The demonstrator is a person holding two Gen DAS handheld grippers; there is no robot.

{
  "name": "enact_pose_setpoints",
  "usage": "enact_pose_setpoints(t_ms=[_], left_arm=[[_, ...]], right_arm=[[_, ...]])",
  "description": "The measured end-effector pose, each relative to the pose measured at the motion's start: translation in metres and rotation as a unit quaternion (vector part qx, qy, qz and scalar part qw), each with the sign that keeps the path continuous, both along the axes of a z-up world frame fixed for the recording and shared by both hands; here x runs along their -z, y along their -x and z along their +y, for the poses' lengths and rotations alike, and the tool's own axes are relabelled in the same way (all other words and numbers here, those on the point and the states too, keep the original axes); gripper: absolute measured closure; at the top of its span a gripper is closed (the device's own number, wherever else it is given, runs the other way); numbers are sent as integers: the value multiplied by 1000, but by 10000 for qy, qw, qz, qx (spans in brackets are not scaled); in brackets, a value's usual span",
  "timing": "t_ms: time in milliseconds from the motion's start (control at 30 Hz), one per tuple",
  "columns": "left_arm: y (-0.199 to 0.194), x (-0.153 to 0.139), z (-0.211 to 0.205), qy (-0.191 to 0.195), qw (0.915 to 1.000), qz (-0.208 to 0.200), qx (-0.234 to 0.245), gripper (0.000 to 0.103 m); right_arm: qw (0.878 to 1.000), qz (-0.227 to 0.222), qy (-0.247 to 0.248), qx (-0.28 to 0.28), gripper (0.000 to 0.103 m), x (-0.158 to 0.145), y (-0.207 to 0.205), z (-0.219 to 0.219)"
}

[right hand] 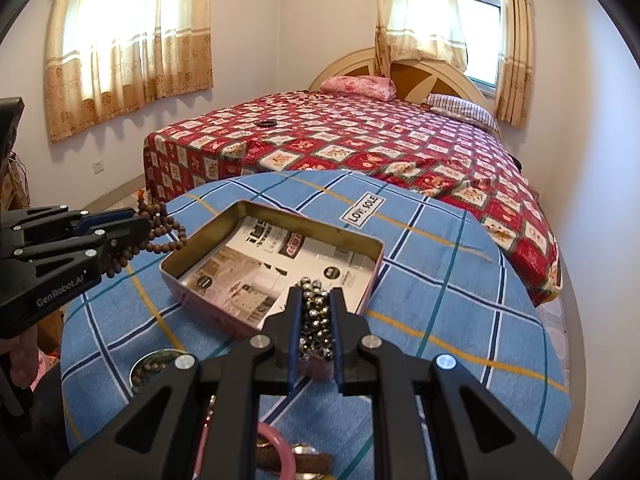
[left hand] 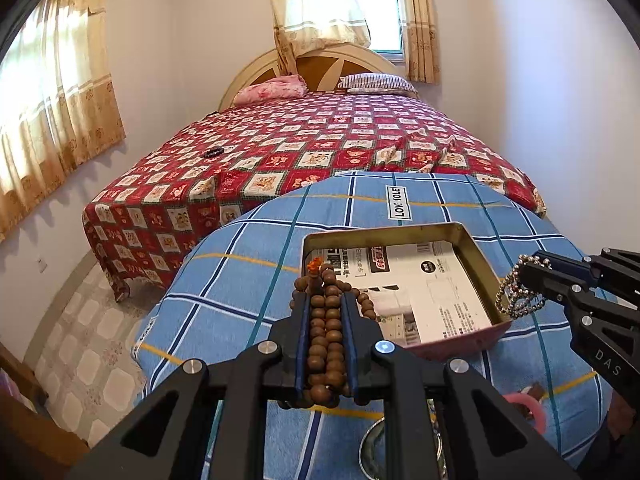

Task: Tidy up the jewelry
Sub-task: 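Carry the wooden beads and gold chain into the pink tin with both grippers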

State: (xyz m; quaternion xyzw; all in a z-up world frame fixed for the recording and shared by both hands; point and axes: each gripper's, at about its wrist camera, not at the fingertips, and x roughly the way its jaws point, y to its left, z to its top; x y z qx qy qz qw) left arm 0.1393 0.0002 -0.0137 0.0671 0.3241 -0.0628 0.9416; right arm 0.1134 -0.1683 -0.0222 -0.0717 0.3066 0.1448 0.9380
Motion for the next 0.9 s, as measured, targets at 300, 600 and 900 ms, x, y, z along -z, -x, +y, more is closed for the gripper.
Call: enact_pose_setpoints(t_ms=[300,600,900], left_arm=[[-20,-1,-7,-215,9997,-36,67,87],[-40,5,-12,-293,9995,47,71,87],[-57,13,-13,-342,9993,174,46,87]], right_arm=[[9999,-116,65,-6,88,-7,-17,4],[9999,-72,124,42,88,-5,-37,6],[9998,21,214,51,88,2,-54,10]])
